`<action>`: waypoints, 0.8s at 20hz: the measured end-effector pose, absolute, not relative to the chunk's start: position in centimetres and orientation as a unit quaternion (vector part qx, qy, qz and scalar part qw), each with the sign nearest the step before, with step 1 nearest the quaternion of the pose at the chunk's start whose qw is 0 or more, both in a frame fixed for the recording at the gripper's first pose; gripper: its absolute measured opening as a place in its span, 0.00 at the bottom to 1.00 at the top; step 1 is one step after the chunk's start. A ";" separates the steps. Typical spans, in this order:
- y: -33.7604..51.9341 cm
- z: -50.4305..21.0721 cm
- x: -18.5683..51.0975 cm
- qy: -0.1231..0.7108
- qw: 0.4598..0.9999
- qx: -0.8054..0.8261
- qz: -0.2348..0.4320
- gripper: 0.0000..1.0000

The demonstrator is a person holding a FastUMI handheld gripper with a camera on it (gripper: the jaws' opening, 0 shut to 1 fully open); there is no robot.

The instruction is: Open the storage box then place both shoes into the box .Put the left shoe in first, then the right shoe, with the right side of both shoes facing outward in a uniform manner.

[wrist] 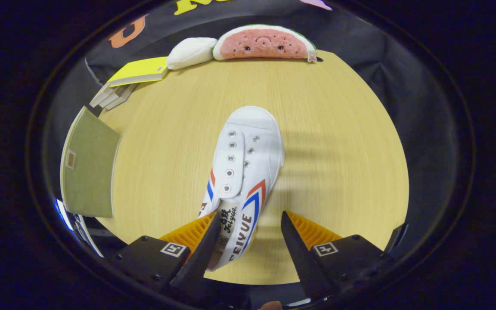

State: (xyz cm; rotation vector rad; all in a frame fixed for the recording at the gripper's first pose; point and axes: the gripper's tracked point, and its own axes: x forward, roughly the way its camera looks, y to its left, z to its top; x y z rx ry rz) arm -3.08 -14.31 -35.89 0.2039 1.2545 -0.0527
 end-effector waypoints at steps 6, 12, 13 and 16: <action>-13.3 -36.1 -3.1 0.608 0.779 0.152 -0.018 0.63; -13.6 -36.1 -3.2 0.609 0.771 0.182 -0.034 0.11; -13.3 -36.0 -3.2 0.609 0.768 0.194 -0.030 0.06; -11.1 -34.7 -3.5 0.603 0.766 0.223 -0.016 0.06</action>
